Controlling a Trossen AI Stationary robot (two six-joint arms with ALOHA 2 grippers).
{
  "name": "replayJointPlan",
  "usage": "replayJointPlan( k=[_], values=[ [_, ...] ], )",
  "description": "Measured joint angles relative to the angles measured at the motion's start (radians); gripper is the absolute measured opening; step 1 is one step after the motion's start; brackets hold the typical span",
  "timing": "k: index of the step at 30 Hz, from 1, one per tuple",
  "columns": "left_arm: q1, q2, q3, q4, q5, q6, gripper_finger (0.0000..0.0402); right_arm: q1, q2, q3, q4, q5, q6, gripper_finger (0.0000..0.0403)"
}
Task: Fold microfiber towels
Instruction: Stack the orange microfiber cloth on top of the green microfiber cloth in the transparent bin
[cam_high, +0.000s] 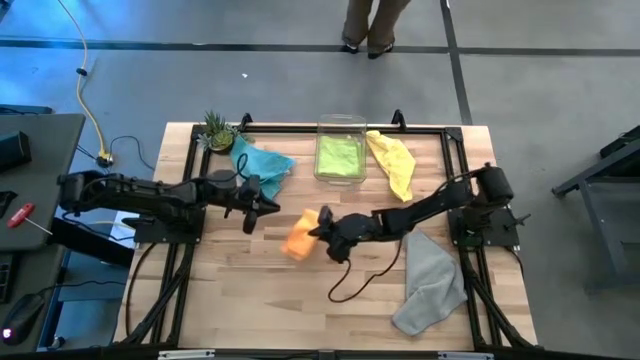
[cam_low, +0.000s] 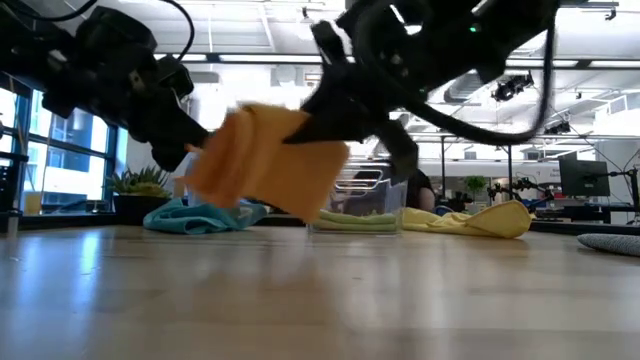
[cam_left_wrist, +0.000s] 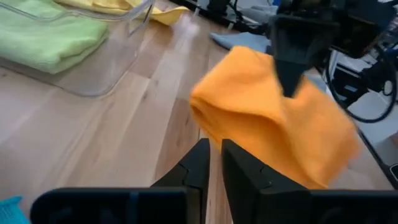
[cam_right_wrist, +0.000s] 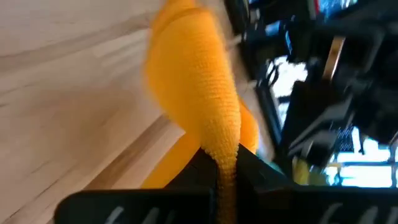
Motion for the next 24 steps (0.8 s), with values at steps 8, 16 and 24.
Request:
replayJointPlan(
  k=[8,16,24],
  values=[
    [-0.088,0.000,0.000,-0.004,-0.094,0.003,0.0024,0.040,0.108,0.030,0.022,-0.022,-0.054,0.0000],
    [-0.173,0.010,0.000,-0.005,-0.167,-0.018,0.0024,0.112,0.148,0.025,0.017,0.000,0.017,0.0008],
    [-0.245,0.036,0.000,-0.003,-0.211,-0.072,0.0028,0.185,0.148,0.025,-0.126,0.023,0.241,0.0100]
  ],
)
